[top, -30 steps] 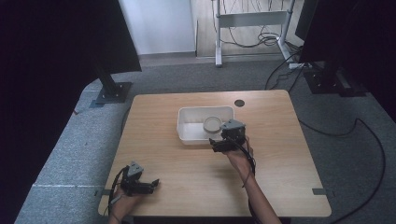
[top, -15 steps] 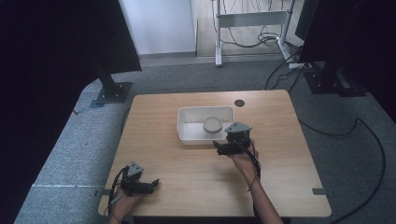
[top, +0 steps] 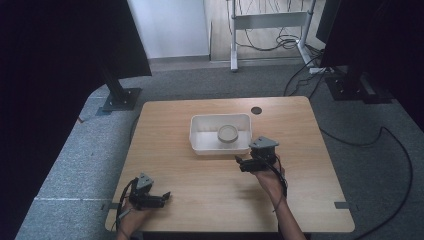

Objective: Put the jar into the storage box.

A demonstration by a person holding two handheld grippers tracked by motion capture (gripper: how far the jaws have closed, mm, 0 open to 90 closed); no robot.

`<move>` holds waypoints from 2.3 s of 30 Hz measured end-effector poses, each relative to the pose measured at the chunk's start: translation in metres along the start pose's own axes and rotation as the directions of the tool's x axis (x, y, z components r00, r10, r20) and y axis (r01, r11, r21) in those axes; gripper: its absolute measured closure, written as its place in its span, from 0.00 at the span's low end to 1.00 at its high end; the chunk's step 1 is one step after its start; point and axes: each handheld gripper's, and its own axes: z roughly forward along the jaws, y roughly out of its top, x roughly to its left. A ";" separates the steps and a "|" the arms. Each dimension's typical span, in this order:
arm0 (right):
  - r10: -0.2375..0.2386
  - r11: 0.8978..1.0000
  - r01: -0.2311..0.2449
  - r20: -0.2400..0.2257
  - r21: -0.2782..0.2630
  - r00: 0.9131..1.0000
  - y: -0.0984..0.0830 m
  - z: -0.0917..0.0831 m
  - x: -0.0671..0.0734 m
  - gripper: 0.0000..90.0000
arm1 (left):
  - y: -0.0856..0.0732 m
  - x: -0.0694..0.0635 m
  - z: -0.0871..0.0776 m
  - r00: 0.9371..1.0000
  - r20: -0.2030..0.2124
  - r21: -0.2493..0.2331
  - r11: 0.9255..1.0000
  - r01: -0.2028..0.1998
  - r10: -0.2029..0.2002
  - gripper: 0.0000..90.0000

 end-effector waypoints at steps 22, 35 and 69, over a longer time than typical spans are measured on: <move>0.034 0.999 -0.034 0.025 0.012 0.999 -0.029 -0.027 -0.013 0.02 | 0.000 0.000 0.000 1.000 0.000 0.000 1.000 0.000 0.000 0.03; 0.046 0.999 -0.047 0.037 0.014 0.998 -0.041 -0.041 -0.016 0.02 | 0.000 0.000 0.000 1.000 0.000 0.000 1.000 0.000 0.000 0.03; 0.071 0.996 -0.078 0.128 0.045 0.989 -0.082 -0.081 -0.027 0.02 | 0.000 0.000 0.000 1.000 0.000 0.000 1.000 0.000 0.000 0.03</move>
